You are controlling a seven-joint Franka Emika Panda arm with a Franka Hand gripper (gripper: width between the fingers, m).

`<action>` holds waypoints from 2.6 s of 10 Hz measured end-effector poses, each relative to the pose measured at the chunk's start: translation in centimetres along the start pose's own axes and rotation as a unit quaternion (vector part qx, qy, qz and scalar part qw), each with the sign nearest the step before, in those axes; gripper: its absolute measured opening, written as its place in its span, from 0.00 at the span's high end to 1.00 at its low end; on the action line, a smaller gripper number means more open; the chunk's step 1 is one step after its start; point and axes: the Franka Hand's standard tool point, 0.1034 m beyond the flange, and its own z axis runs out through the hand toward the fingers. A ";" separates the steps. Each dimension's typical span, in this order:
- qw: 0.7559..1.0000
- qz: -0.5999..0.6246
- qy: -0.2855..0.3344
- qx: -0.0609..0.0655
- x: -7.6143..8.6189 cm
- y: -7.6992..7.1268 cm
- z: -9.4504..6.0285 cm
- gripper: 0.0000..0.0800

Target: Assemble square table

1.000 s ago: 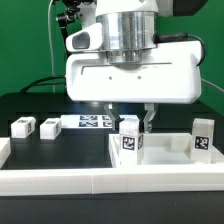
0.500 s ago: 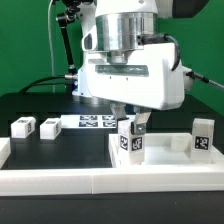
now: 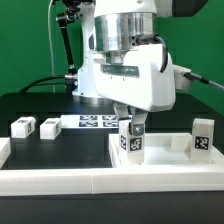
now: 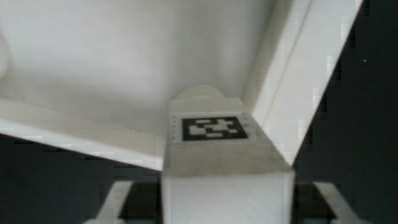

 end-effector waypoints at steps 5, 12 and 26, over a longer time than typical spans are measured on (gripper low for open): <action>0.983 -0.181 -0.012 -0.010 -0.2 -0.4 -0.1 0.20; 0.902 -0.432 -0.008 -0.008 -0.2 -0.5 -0.1 0.19; 0.748 -0.664 0.000 -0.017 -0.5 -0.3 0.4 0.64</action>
Offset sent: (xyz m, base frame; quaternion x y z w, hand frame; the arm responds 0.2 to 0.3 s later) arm 0.0107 0.0062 -0.0010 -0.0092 -0.0417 -0.2593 0.9648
